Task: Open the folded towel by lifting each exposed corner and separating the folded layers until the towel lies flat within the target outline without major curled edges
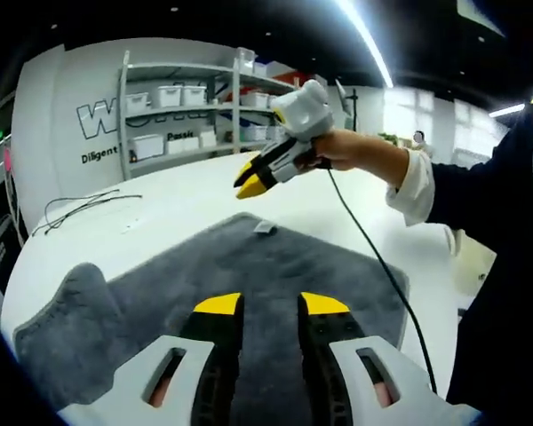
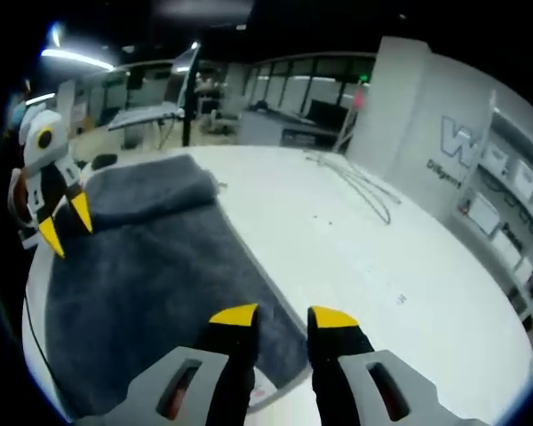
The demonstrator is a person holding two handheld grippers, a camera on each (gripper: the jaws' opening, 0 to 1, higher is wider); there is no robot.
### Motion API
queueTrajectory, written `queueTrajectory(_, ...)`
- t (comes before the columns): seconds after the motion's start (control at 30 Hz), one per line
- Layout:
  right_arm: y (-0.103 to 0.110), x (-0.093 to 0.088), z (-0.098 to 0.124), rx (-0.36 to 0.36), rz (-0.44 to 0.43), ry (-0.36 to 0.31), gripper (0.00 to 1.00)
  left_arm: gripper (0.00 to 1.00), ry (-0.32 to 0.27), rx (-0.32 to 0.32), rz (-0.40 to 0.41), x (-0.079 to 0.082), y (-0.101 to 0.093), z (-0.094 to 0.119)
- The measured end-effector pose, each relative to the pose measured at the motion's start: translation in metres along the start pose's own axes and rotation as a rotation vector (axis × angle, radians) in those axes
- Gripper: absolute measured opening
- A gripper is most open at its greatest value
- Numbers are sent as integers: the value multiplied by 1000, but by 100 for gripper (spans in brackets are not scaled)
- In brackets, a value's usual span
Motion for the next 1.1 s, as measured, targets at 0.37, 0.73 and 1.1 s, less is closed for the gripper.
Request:
queueTrajectory(0.37, -9, -14, 5, 26, -13, 14, 20, 25, 15, -73, -29, -5, -37, -20)
queueTrajectory(0.73, -14, -33, -2, 93, 25, 54, 19, 25, 19, -143, -32, -10, -65, -32)
queueTrajectory(1.1, -16, -48, -10, 143, 42, 96, 16, 25, 34, -201, -60, -18, -92, -43)
Point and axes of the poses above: the point that each gripper's makers call its tool centre point, and the gripper's own axes: z roughly backward along the fingers, y roughly to its left, x roughly out of its top, the point moved 1 cm from there along z, roughly backward along the fingers, and after that the axes turned 14 degrees about x, right-handed, at the moved point
